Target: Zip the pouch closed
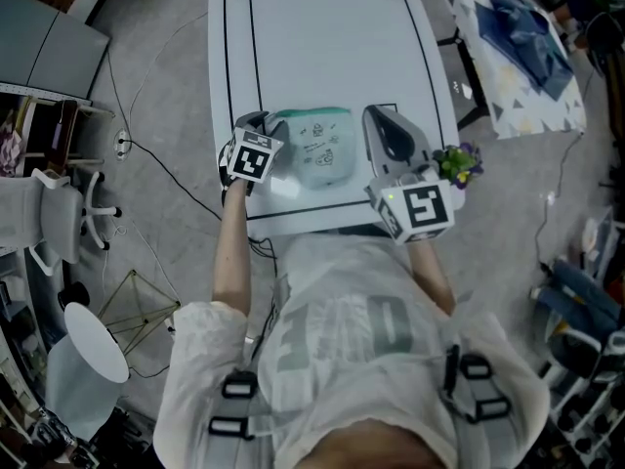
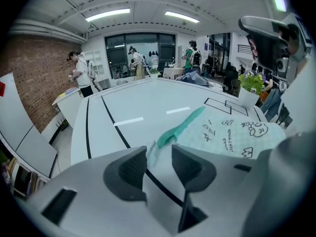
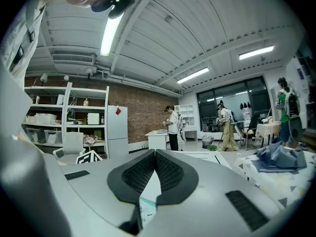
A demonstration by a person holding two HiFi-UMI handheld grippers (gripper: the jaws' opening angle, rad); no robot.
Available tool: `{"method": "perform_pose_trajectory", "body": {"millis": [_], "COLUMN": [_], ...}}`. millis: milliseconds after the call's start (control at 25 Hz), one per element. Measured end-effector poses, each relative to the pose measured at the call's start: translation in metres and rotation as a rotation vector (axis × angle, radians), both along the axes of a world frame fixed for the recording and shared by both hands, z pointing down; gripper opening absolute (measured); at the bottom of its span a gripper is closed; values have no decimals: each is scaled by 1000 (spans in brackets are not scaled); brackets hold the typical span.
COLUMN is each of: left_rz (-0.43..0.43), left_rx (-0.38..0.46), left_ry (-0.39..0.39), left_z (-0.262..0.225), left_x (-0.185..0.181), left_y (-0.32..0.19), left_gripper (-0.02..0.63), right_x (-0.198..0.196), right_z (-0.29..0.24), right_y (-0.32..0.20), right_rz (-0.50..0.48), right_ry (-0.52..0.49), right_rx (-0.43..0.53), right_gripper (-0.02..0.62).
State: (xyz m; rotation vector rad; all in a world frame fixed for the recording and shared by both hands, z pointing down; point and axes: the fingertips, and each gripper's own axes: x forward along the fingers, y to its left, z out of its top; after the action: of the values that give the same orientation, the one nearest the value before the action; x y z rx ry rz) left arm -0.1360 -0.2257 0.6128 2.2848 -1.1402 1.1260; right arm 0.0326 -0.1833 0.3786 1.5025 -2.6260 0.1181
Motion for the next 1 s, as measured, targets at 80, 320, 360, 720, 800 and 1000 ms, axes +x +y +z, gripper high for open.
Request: {"method": "perform_pose_trajectory", "body": {"millis": [80,320,360,720,800,1000], "left_rz": [2,16,14,-20,-33,-47], "left_rx": [-3,-8,-5,39,76,187], "left_ry": [2,4,7,3,10,45], "left_z": [0,0,1,-6,-17,-61], "left_x": [1,6,7,5,4,5], "left_y": [1,4,4,-2,-7,-19], "left_gripper": [151,93,82,21,21,20], "right_x": [0,-1,-1,-5,-4,-4], "right_z": [0,-2,-2,-2,-2,-5], "right_y": [1,3,3,5,6,5], "right_rz": [1,1,1,-11,-11,-16], "right_ry": [0,2,3,3,0,-4], "right_rx": [2,4,4,7,6,16], "right_gripper": [8,8,8,8,8,8]}}
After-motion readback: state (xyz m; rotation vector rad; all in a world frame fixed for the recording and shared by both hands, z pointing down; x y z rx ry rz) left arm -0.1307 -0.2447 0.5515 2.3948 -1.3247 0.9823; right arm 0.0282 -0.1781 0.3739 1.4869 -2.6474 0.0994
